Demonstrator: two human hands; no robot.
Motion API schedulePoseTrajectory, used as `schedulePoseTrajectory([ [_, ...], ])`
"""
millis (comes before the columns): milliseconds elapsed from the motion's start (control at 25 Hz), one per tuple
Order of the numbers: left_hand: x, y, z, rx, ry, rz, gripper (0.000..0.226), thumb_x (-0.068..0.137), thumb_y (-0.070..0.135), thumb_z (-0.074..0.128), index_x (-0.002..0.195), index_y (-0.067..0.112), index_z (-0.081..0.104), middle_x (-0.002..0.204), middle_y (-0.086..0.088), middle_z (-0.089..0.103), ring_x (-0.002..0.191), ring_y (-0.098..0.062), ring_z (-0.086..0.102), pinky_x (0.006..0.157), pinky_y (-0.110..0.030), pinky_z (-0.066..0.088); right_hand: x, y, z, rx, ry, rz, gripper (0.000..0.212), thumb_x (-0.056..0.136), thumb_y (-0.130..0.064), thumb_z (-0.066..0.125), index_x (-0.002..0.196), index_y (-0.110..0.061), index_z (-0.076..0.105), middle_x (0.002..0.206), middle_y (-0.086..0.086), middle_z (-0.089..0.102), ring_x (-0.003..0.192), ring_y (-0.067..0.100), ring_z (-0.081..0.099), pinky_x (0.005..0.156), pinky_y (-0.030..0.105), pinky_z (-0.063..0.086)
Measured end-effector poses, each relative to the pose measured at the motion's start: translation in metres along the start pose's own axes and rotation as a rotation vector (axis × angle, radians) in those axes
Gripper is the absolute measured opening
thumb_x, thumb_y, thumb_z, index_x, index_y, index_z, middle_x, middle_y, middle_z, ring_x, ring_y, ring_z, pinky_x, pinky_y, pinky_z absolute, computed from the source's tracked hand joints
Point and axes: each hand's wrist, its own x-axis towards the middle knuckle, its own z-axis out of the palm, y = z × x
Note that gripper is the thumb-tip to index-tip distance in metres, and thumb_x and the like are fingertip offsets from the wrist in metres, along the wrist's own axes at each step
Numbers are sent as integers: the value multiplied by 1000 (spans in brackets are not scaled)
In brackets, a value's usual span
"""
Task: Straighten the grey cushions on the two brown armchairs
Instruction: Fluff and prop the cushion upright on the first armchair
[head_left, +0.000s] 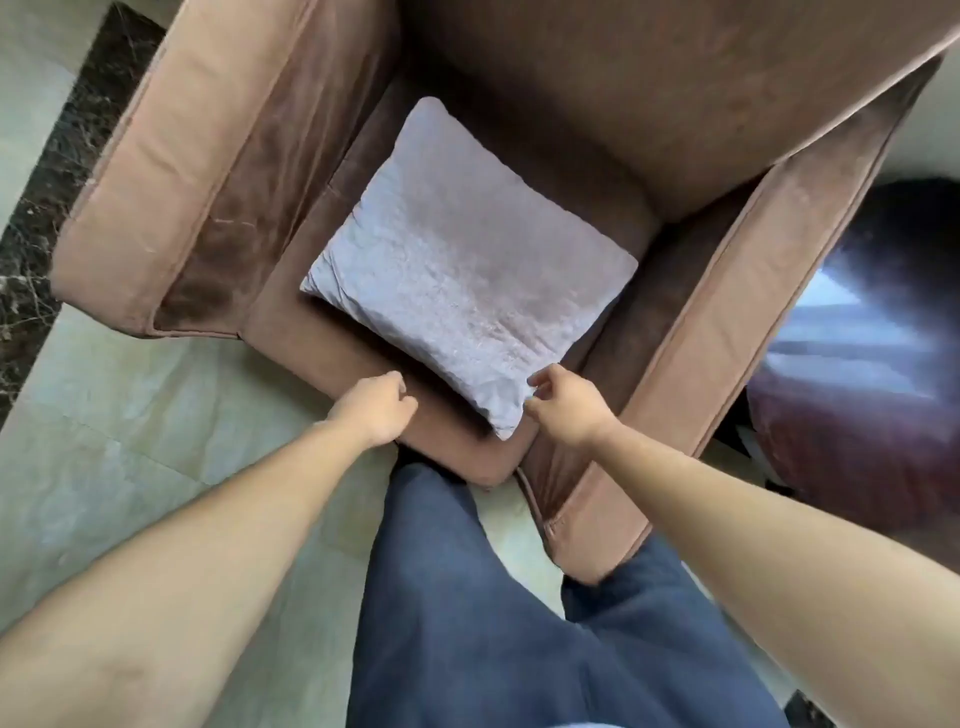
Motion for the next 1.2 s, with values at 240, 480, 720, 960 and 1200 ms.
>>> schedulePoseTrajectory([
  [240, 114, 30, -22, -223, 630, 15, 48, 91, 27, 58, 134, 7, 53, 135, -18, 48, 124, -38, 51, 108, -44, 41, 108, 38, -14, 24, -43, 187, 63, 107, -54, 27, 129, -4, 58, 135, 29, 56, 127, 43, 54, 101, 39, 42],
  [480, 184, 41, -76, -360, 791, -185, 97, 83, 73, 45, 154, 10, 31, 159, -15, 33, 150, -34, 28, 124, -48, 19, 170, 65, -21, 733, -10, 367, 96, 82, -83, 49, 154, -21, 36, 148, 0, 53, 129, 29, 56, 99, 52, 52],
  [720, 195, 53, -88, -316, 640, -293, 84, 88, 74, 44, 144, 11, 46, 146, -15, 51, 137, -37, 45, 116, -51, 33, 177, 35, -9, 1299, 90, 294, 78, 71, -69, 78, 130, -20, 63, 117, -2, 78, 106, 19, 75, 96, 45, 58],
  [960, 154, 54, -83, -608, 854, -325, 36, 102, 34, 49, 77, 9, 54, 82, -10, 66, 87, -36, 58, 77, -38, 42, 147, 25, -21, 1309, 195, 270, 45, 90, -48, 74, 127, -22, 66, 120, -2, 76, 107, 17, 73, 99, 41, 56],
  [1200, 127, 70, -126, -1041, 927, -243, 33, 96, 31, 55, 67, 16, 48, 68, 5, 51, 73, -21, 49, 83, -40, 49, 115, 2, -70, 1643, 206, 37, 39, 95, -7, 69, 133, -10, 63, 125, 9, 74, 115, 24, 72, 108, 48, 50],
])
